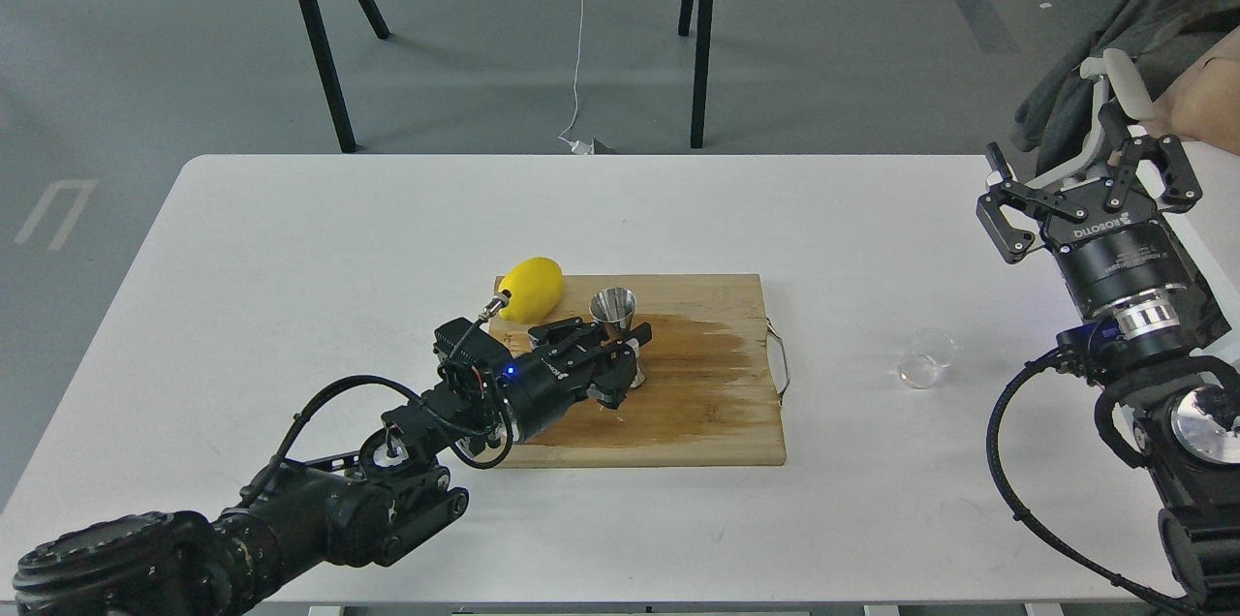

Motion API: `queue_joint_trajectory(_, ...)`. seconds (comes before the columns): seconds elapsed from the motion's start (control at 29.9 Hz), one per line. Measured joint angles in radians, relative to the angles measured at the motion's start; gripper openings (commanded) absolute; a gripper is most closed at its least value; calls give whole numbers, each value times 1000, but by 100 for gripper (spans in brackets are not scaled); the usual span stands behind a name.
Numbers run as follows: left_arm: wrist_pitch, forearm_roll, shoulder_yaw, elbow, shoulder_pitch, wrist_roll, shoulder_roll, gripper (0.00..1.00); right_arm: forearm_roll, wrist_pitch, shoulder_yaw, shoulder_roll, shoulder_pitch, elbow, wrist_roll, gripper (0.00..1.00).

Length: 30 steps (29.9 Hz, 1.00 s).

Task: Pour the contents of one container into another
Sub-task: 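Lower the jigger upright onto the board beside the lemon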

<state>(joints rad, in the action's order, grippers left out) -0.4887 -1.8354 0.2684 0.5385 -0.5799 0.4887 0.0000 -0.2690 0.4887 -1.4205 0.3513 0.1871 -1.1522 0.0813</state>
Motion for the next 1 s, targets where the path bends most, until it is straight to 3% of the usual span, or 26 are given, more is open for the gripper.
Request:
queue_joint_trajectory(0.1, 0, 1, 0, 0, 0, 0, 0, 50, 0, 0, 1, 0, 0, 0, 0, 99)
queue_joint_trajectory(0.23, 0, 1, -1, 1, 0, 0, 0, 81, 0, 0, 2, 0, 0, 0, 0, 99)
queue_joint_trajectory(0.5, 0, 0, -3, 12, 16, 0, 0, 97, 0, 0, 2, 0, 0, -1, 0, 99)
queue_joint_trajectory(1.0, 0, 1, -3, 18, 53, 0, 0, 99, -1, 0, 7, -1, 0, -1, 0, 99)
